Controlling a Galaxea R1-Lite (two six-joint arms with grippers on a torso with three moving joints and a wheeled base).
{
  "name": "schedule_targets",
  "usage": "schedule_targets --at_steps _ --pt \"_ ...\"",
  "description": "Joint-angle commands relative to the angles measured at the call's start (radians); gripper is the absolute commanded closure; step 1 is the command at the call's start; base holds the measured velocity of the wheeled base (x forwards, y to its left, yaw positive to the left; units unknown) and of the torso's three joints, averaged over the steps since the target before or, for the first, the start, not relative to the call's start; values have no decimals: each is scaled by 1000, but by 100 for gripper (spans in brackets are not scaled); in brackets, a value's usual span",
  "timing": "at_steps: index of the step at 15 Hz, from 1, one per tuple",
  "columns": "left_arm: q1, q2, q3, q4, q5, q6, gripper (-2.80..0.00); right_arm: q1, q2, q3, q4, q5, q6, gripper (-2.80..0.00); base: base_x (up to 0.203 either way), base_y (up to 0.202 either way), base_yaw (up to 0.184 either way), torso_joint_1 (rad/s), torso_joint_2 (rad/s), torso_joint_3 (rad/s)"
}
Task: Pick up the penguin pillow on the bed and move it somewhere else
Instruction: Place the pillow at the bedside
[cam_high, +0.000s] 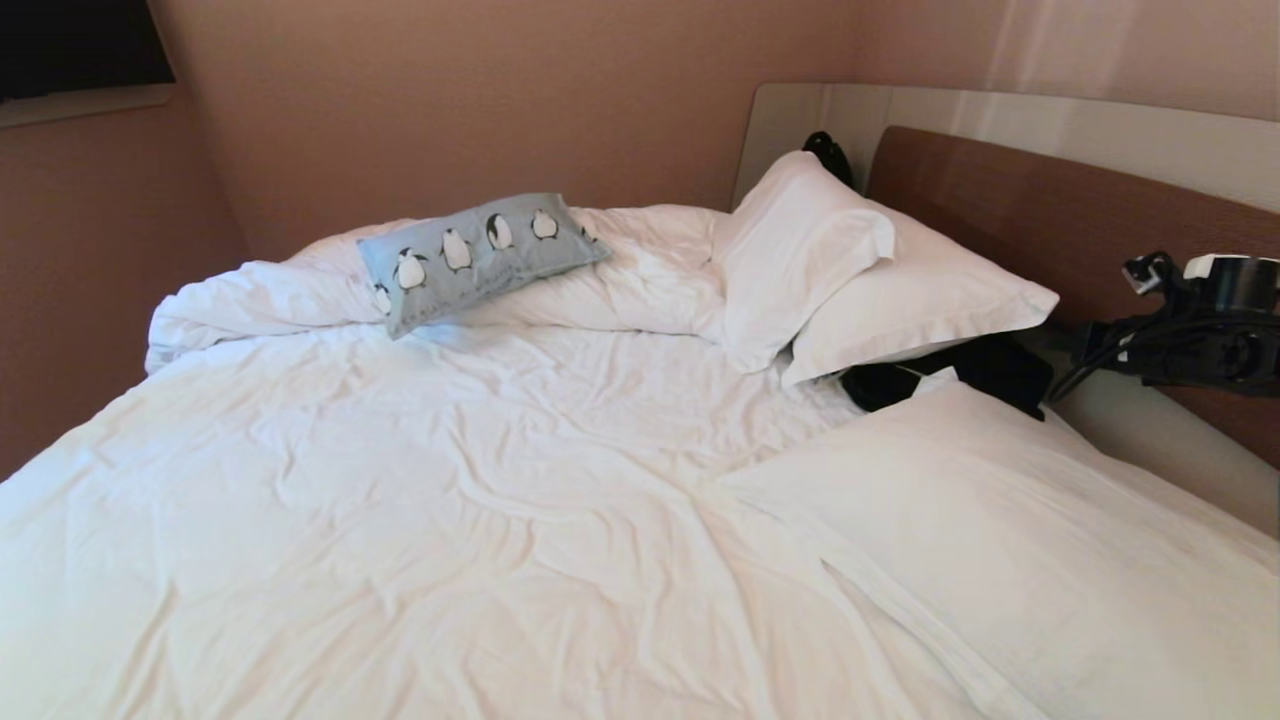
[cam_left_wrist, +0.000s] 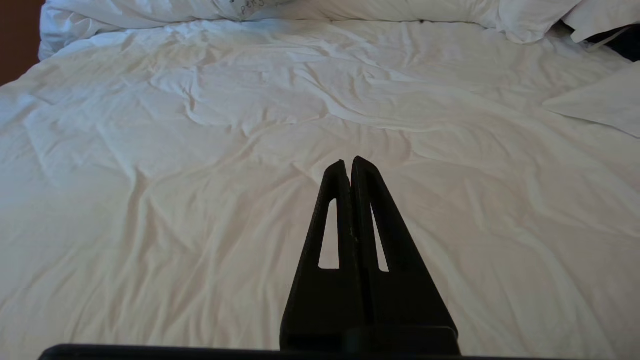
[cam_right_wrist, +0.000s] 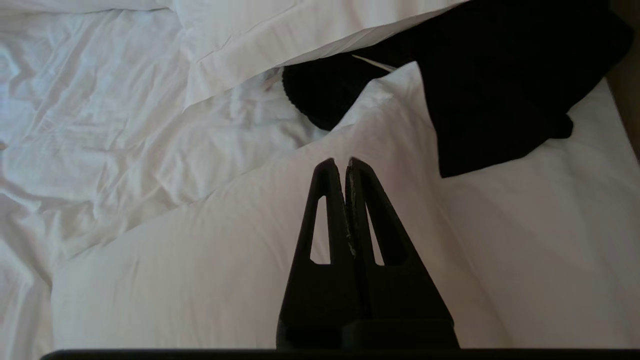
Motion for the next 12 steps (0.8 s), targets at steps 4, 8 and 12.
schedule_targets --at_steps 4,8,12 --pt "0 1 0 -1 0 -1 0 0 1 -5 5 0 10 0 0 0 0 0 0 0" --pt "0 0 0 0 0 -1 0 2 17 4 11 -1 -8 0 0 0 0 0 0 0" --pt "0 0 1 0 0 -1 0 21 -35 68 22 0 -42 0 0 0 0 0 0 0"
